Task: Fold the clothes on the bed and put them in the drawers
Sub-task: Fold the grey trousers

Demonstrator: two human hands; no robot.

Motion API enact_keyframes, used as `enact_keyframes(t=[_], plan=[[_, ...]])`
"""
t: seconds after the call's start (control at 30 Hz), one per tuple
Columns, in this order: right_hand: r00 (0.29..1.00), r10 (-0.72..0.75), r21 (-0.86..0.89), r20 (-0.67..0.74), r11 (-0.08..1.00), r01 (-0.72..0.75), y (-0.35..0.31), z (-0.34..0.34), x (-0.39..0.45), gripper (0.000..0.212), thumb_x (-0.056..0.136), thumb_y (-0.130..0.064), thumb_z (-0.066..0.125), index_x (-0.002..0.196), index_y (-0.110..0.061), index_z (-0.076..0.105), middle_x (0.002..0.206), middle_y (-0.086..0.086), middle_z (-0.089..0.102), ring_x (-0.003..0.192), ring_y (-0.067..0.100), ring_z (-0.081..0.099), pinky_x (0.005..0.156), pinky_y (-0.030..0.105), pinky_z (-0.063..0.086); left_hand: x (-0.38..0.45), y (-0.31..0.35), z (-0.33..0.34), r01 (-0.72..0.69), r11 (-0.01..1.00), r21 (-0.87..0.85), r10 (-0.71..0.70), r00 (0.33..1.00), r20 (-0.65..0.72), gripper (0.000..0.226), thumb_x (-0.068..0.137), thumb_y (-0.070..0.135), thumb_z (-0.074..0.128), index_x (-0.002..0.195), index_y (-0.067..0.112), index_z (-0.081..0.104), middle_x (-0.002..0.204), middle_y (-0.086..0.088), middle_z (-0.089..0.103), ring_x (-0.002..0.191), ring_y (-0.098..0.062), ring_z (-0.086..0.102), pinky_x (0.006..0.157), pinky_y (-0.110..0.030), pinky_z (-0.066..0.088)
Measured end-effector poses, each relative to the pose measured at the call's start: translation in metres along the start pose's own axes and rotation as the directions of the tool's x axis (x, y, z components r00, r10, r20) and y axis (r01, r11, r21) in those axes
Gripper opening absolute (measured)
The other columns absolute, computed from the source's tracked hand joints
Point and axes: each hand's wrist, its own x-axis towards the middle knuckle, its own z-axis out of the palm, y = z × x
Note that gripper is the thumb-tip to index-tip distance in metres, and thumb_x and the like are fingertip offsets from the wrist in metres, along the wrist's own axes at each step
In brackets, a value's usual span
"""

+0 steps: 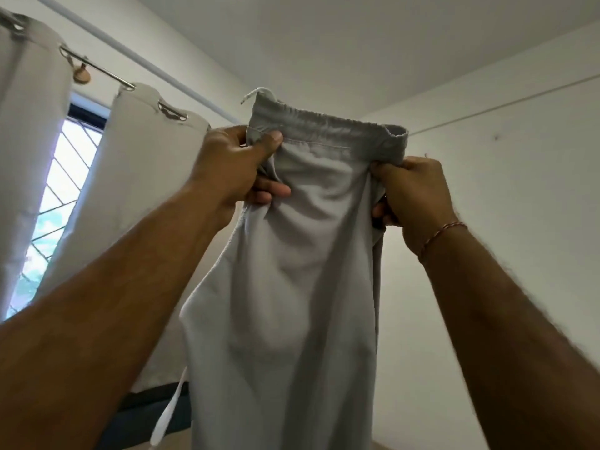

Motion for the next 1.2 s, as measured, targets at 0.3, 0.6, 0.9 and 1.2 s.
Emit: enact_keyframes(t=[0.3, 0.6, 0.9, 1.2], plan=[[0.834, 0.454, -0.345, 0.314, 0.873, -0.345, 0.164, 0.024, 0.018, 0.016, 0.100, -0.008, 0.061, 0.085, -0.004, 0.065, 0.074, 0.013, 0.058, 0.036, 0.011, 0.053, 0.035, 0.017, 0.027, 0.018, -0.169, 0.002, 0.397, 0.878, 0.268, -0.411, 0.912, -0.006, 0.031, 0.105, 0.037, 0.061, 0.105, 0.006, 0.060, 0.075, -0.019, 0.069, 0.043, -0.019, 0.068, 0.035, -0.023, 0.047], [0.782, 0.594, -0.316, 0.189, 0.791, -0.524, 0.370, 0.098, -0.037, 0.026, 0.090, 0.009, 0.056, 0.088, -0.007, 0.078, 0.096, 0.018, 0.074, 0.096, 0.036, 0.067, 0.086, 0.045, 0.057, -0.011, -0.378, 0.010, 0.598, 0.739, 0.310, -0.640, 0.767, 0.045, 0.019, 0.090, 0.004, 0.076, 0.108, -0.002, 0.072, 0.089, -0.016, 0.071, 0.076, -0.023, 0.067, 0.069, -0.031, 0.056], [0.989, 0.144, 0.268, 0.014, 0.953, -0.143, 0.330, 0.093, 0.034, 0.025, 0.093, 0.002, 0.069, 0.103, -0.020, 0.077, 0.096, -0.009, 0.077, 0.090, 0.005, 0.070, 0.081, 0.019, 0.055, 0.057, -0.338, 0.031, 0.250, 0.966, 0.058, -0.256, 0.922, 0.289, 0.035, 0.094, 0.001, 0.071, 0.126, -0.009, 0.059, 0.112, -0.015, 0.066, 0.106, -0.022, 0.059, 0.103, -0.039, 0.047], [0.996, 0.037, 0.186, 0.080, 0.981, -0.051, 0.266, 0.014, -0.125, 0.019, 0.094, -0.009, 0.065, 0.106, -0.021, 0.073, 0.099, -0.013, 0.075, 0.096, 0.005, 0.067, 0.088, 0.026, 0.055, -0.108, -0.270, -0.011, 0.235, 0.969, 0.072, -0.245, 0.918, 0.312, 0.035, 0.093, -0.013, 0.065, 0.126, -0.016, 0.056, 0.142, -0.016, 0.060, 0.125, -0.012, 0.061, 0.107, -0.029, 0.052]])
